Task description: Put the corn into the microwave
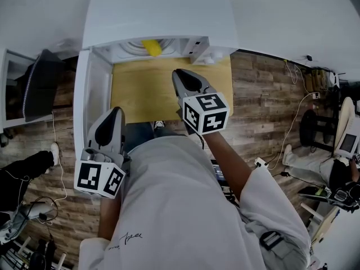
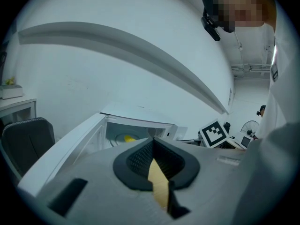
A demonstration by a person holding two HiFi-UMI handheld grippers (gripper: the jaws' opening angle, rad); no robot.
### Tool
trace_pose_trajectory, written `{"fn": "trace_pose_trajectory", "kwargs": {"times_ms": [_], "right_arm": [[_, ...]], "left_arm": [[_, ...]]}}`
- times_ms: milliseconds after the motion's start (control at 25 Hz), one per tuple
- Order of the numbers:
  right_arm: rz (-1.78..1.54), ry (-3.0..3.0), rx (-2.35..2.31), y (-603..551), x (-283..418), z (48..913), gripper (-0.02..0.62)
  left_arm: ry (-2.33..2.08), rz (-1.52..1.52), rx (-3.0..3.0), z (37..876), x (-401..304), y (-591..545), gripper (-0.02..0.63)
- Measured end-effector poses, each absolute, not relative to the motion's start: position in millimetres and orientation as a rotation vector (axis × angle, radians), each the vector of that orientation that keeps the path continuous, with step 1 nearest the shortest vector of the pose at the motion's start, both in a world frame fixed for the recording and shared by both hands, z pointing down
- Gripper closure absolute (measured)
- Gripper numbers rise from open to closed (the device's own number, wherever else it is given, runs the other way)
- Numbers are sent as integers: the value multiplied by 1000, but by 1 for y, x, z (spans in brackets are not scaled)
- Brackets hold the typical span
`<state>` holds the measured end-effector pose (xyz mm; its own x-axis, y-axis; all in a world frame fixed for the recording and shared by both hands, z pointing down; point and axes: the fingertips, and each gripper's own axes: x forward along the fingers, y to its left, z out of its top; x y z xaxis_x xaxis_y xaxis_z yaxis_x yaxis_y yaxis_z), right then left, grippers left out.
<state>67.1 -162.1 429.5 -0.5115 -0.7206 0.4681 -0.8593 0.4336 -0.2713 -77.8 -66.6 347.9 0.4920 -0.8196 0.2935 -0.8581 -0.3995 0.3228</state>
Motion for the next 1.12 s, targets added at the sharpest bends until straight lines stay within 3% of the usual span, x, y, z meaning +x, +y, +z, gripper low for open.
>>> {"fn": "trace_pose_trajectory", "kwargs": {"times_ms": [1120], "right_arm": [[715, -2430, 1351, -100, 101, 383, 584]], "left_arm": [[-1467, 178, 2224, 362, -92, -68, 615]]}}
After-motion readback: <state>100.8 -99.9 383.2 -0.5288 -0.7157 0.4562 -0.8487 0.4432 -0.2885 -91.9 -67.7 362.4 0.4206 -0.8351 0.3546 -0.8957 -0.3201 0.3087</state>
